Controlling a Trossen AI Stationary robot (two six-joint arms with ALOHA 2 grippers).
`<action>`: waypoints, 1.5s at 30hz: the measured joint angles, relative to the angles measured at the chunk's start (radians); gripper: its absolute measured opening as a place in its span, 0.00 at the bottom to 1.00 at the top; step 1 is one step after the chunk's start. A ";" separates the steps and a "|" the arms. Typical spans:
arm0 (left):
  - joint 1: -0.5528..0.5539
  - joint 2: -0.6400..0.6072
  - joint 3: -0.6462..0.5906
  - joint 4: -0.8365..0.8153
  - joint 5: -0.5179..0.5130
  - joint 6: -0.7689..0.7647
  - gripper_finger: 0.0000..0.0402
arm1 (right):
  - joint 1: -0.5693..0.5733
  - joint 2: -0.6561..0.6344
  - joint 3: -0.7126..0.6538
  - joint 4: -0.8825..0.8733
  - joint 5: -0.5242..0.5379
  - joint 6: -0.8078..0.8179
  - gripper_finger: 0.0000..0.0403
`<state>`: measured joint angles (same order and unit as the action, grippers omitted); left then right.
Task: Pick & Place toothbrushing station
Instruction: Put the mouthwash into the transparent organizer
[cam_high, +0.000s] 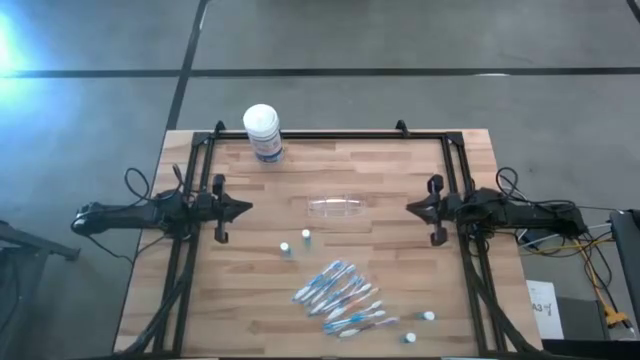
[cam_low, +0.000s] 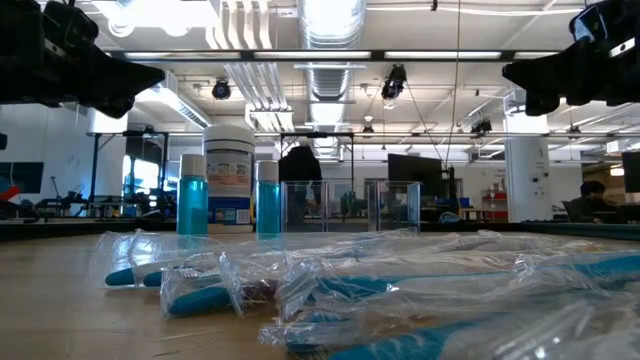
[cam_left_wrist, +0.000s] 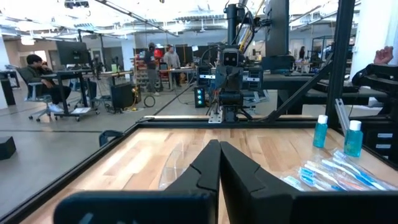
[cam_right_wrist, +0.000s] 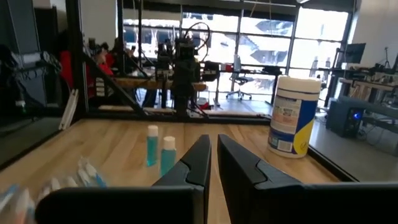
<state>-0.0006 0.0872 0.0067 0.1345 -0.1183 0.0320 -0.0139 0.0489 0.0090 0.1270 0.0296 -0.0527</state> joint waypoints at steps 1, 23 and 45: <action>0.000 0.000 0.000 0.001 -0.011 -0.010 0.03 | 0.000 0.008 0.000 0.000 0.000 -0.010 0.07; -0.066 0.853 0.993 -0.674 -0.209 -0.163 0.01 | 0.000 0.051 0.000 0.032 -0.002 -0.031 0.07; -0.247 1.395 1.531 -1.224 -0.124 -0.184 0.44 | 0.000 0.051 0.000 0.002 -0.003 0.042 0.07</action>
<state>-0.2480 1.4820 1.5379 -1.0891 -0.2427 -0.1516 -0.0135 0.0996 0.0093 0.1286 0.0269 -0.0105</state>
